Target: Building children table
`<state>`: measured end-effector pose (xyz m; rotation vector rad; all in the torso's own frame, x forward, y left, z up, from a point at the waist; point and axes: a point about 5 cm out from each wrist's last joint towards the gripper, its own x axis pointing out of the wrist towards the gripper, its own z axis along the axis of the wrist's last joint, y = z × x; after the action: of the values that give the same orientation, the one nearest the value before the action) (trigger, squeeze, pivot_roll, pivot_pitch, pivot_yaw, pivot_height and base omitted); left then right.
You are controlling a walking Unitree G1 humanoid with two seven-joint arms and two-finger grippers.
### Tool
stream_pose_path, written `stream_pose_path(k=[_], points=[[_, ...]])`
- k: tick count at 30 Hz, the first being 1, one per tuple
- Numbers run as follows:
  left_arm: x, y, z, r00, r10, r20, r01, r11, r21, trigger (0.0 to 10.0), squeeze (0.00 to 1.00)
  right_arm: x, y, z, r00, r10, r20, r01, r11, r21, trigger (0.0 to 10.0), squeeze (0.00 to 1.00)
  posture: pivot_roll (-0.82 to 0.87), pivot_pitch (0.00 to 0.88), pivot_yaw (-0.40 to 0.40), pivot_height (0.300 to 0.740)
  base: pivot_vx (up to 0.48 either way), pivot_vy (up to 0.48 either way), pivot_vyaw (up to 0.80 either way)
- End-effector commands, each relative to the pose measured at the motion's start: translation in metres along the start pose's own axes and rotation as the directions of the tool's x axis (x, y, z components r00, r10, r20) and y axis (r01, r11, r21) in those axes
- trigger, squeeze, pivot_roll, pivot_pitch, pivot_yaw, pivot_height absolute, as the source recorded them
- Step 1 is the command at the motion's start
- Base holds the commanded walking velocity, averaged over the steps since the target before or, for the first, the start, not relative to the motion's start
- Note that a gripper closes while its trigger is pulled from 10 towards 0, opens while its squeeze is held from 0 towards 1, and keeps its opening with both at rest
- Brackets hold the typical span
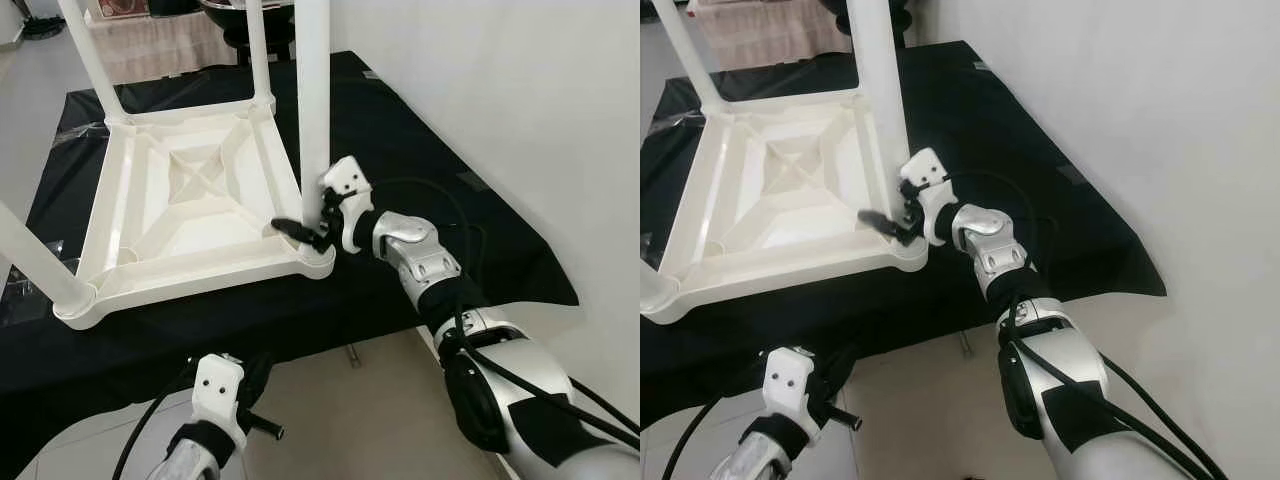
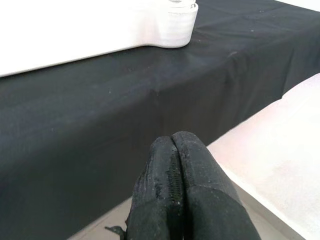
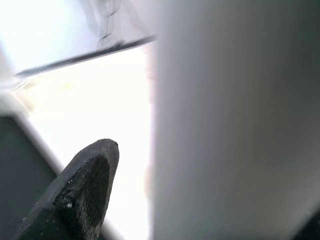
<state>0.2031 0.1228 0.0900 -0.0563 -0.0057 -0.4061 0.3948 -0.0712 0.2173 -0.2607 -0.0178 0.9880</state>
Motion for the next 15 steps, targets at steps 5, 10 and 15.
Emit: stream_pose_path(k=[5, 10, 15], points=[[-0.009, -0.006, 0.001, 1.000, 0.001, -0.004, -0.001, 1.000, 0.006, 10.0, 0.00, -0.001, -0.007, 0.010, 0.999, 0.038, -0.004, -0.037, 0.998, 0.054, 4.6, 0.00, 0.18, 0.200, -0.043, 0.740, 0.000, 0.000, 0.00], [-0.010, -0.008, 0.005, 1.000, 0.005, 0.025, -0.005, 1.000, 0.020, 10.0, 0.00, -0.007, -0.011, 0.003, 0.999, 0.035, -0.016, -0.033, 0.995, 0.094, 0.0, 0.00, 0.18, 0.198, -0.047, 0.740, 0.000, 0.000, 0.00], [-0.012, -0.005, 0.016, 0.996, 0.018, 0.091, -0.023, 0.998, 0.053, 10.0, 0.00, -0.017, -0.014, -0.023, 0.992, -0.065, -0.104, 0.079, 0.988, 0.134, 0.0, 0.00, 0.16, 0.175, -0.058, 0.740, 0.000, 0.000, 0.00]])
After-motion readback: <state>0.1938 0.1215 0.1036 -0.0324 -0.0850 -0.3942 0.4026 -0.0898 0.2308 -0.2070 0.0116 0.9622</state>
